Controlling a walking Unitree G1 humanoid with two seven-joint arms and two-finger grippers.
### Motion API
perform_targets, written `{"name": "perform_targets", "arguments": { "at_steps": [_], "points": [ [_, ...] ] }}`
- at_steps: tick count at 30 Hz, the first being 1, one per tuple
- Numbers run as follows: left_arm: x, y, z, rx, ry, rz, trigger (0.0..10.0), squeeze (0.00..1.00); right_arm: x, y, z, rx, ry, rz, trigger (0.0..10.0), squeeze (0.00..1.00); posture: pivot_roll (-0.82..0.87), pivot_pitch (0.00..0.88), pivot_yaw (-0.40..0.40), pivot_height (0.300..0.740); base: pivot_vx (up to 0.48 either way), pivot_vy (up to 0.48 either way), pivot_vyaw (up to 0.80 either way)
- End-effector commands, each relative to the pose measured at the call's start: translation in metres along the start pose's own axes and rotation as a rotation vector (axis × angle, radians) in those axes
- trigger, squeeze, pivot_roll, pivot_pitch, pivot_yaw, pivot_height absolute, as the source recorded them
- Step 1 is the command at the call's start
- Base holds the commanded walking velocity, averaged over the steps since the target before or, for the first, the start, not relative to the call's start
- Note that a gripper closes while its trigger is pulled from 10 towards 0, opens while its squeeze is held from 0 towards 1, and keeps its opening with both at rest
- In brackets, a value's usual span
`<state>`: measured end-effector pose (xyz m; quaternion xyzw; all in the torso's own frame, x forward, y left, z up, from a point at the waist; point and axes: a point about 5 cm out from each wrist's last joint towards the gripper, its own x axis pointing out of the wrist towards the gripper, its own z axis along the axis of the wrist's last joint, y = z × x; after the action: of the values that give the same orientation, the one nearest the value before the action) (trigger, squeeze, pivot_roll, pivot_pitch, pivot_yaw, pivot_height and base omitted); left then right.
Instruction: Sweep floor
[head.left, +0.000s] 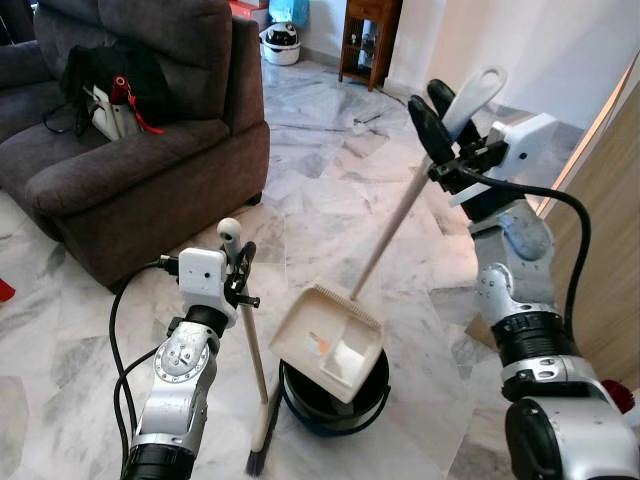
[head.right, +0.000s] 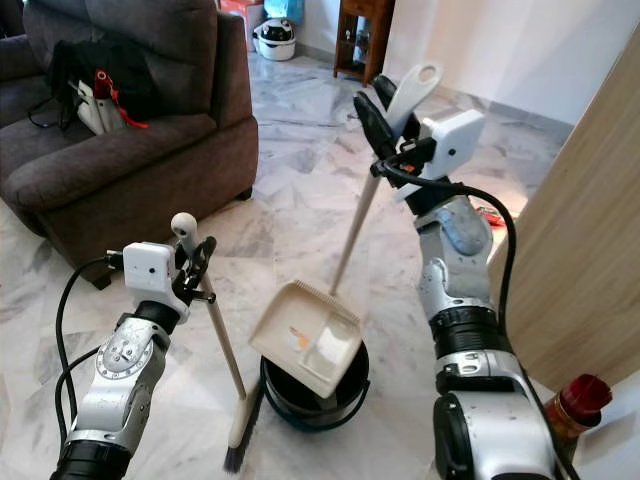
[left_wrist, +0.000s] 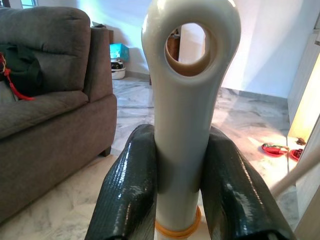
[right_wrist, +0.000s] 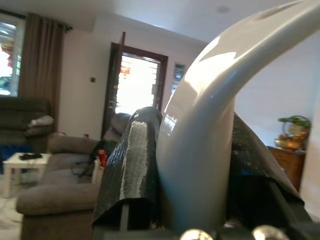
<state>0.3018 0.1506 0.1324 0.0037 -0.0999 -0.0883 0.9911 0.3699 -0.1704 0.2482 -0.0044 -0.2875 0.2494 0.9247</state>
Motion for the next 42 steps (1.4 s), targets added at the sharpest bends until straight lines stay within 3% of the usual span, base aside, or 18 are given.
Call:
{"name": "perform_targets", "arguments": {
  "at_steps": [1,7,16,24,42],
  "points": [
    [0.003,-0.004,0.013,-0.010,-0.066,-0.021,10.0,0.00,0.008,-0.009,0.020,-0.068,-0.076,0.003,10.0,0.00,0.12,0.000,-0.042,0.740,0.000,0.000,0.00],
    [0.003,-0.004,0.013,-0.011,-0.066,-0.025,10.0,0.00,0.007,-0.011,0.022,-0.093,-0.072,0.020,10.0,0.00,0.12,0.000,-0.040,0.740,0.000,0.000,0.00],
    [0.003,-0.003,0.014,-0.008,-0.067,-0.026,10.0,0.00,0.016,0.009,0.028,-0.071,-0.150,0.098,10.0,0.00,0.13,0.000,-0.041,0.740,0.000,0.000,0.00],
    [0.004,-0.004,0.014,-0.002,-0.067,-0.036,10.0,0.00,0.024,0.020,0.044,-0.067,-0.258,0.078,10.0,0.00,0.13,0.000,-0.038,0.740,0.000,0.000,0.00],
    [0.003,-0.002,0.014,-0.002,-0.065,-0.034,10.0,0.00,0.026,0.022,0.062,-0.153,-0.349,0.041,10.0,0.00,0.13,0.000,-0.034,0.740,0.000,0.000,0.00]
  ]
}}
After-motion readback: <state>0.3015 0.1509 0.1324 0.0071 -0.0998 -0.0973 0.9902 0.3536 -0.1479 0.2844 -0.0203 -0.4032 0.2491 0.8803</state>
